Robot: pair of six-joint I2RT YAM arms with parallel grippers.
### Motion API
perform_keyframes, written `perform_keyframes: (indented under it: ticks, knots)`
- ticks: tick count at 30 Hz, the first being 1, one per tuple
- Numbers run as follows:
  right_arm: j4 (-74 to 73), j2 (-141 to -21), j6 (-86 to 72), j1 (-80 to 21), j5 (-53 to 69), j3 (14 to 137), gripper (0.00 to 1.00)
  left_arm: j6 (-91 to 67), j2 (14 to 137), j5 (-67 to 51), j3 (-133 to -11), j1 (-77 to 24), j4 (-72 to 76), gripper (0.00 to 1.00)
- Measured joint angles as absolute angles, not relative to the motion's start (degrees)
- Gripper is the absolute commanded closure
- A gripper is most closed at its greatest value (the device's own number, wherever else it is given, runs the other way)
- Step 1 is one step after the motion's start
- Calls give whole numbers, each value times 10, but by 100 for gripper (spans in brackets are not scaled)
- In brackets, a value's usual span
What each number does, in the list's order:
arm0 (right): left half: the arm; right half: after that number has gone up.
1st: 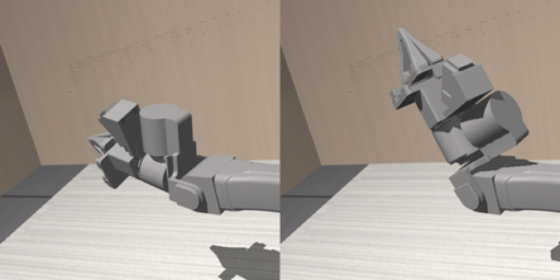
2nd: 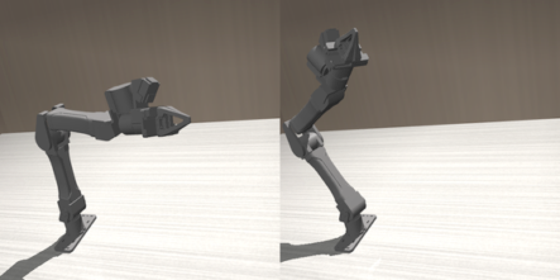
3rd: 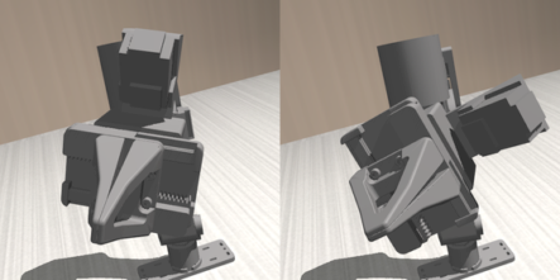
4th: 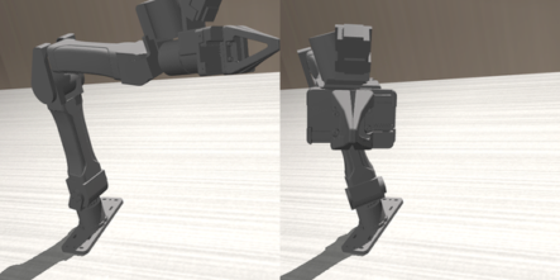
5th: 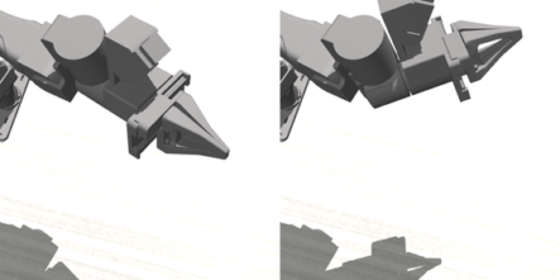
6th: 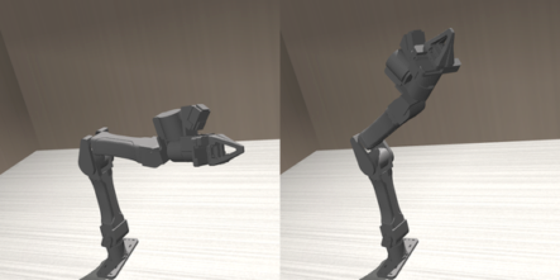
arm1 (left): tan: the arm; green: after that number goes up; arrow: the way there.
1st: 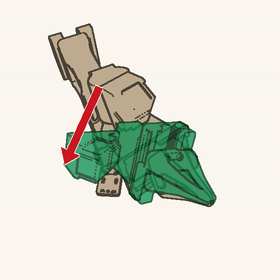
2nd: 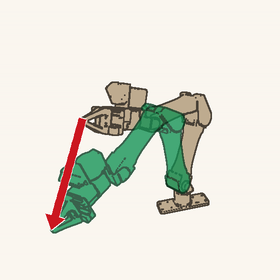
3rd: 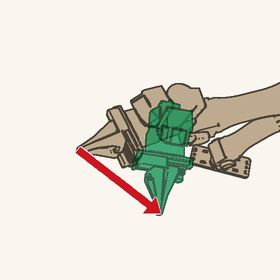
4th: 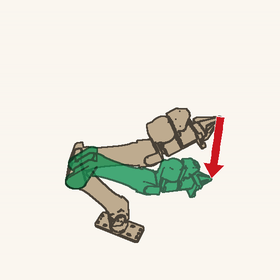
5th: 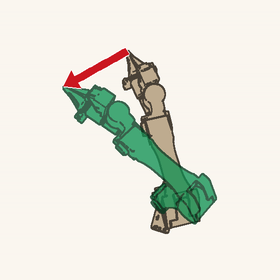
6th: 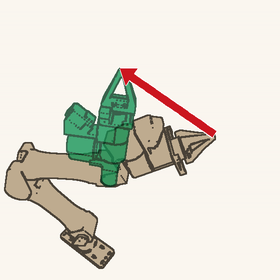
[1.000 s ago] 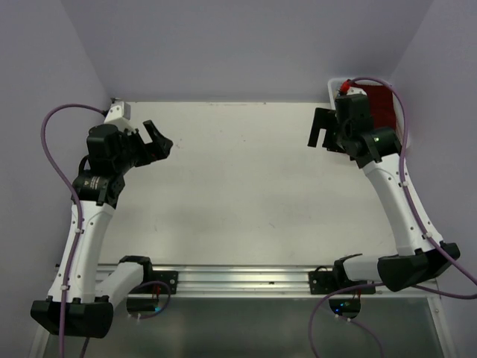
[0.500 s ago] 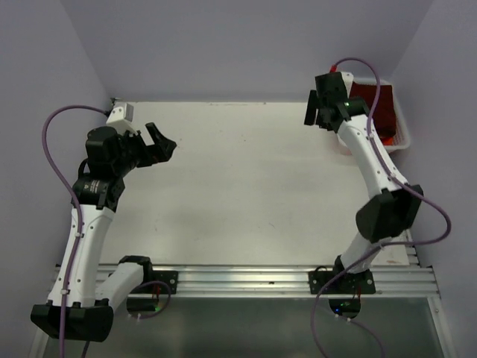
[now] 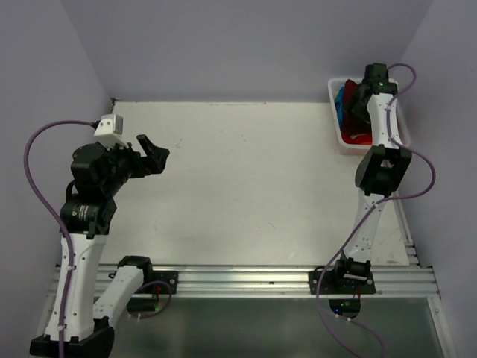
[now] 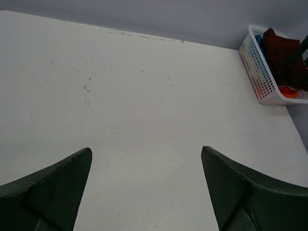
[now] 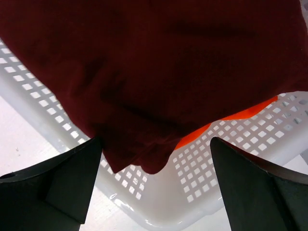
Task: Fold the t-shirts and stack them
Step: Grab crumpled tshirt from bin with the right arm
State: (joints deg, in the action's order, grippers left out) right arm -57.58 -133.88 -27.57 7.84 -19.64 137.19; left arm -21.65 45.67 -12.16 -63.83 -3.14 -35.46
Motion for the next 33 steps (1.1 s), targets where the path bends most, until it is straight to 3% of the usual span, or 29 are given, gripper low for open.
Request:
perform_keyframes:
  ticks: [2,5,7,10,22,33]
  knots:
    - [-573,-1339,-279,95,-179,1366,1,-215,446,-120,-634,-31,-354,0]
    - [-571,-1340,-278,110,-139,1371,12,-214,437,-119,-622,-31,-355,0]
    - [-571,-1351,-276,114,-109,1392,39,-214,439,-119,-616,-31,-356,0]
    - [-565,-1370,-275,118,-67,1412,100,-214,443,-117,-611,-31,-358,0]
    - [-519,-1337,-290,130,27,1338,100,-214,442,-116,-605,-31,-359,0]
    - [-306,-1071,-347,129,203,1162,100,-215,436,-123,-586,-31,-357,0]
